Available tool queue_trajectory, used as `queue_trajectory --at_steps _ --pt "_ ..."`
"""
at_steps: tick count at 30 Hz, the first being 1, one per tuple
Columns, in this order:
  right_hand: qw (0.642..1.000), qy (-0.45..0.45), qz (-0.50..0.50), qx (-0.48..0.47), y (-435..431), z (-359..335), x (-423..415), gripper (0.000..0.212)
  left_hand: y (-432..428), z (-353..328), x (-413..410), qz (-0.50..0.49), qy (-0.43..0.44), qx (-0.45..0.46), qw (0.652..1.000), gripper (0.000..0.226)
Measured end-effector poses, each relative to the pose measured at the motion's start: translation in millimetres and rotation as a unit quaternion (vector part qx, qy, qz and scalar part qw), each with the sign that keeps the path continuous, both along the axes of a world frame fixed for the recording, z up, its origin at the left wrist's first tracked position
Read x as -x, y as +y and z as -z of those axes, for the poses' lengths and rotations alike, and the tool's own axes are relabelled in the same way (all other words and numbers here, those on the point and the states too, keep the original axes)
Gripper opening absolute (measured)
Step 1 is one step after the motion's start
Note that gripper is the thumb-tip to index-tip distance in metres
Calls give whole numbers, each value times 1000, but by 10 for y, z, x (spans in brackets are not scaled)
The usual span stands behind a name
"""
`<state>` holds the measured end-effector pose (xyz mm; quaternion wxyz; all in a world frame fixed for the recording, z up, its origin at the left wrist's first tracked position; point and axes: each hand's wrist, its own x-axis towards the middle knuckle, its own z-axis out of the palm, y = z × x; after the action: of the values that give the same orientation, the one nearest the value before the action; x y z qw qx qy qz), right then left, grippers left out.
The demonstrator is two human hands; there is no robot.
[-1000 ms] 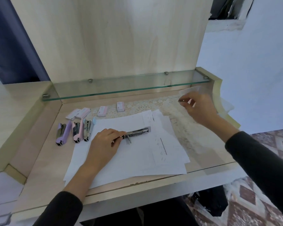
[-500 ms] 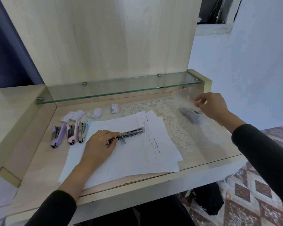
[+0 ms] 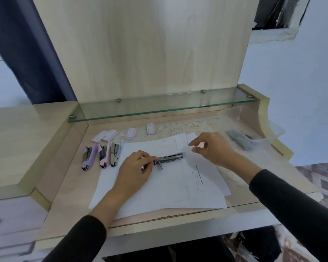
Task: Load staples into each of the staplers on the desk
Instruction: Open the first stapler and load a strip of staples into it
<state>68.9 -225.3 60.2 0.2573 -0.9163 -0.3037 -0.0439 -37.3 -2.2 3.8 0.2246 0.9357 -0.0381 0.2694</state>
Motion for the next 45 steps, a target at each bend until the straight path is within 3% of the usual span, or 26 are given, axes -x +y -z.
queue_trajectory --at_steps 4,9,14,19,27,36,41,45 --pt "998 32 -60 -20 280 184 95 19 59 -37 -32 10 44 53 998 22" --pt "993 81 -61 -52 394 223 65 15 160 -212 -43 -11 144 137 980 16" --pt "995 74 -57 -21 452 197 71 15 277 -281 -38 -22 176 75 981 15" --pt "995 68 -65 -22 470 188 43 14 356 -317 -104 -29 193 99 976 15" --pt "994 73 -62 -52 482 190 -76 11 436 -544 -678 -123 160 106 974 25" --pt "991 96 -78 -52 511 205 -192 10 255 -405 -1335 -218 234 -55 946 56" --pt "989 100 -95 -56 545 147 -245 9 345 -360 -1373 -199 219 -23 955 34" --pt "989 97 -98 -61 654 128 -342 7 465 -377 -1289 -146 190 11 971 29"
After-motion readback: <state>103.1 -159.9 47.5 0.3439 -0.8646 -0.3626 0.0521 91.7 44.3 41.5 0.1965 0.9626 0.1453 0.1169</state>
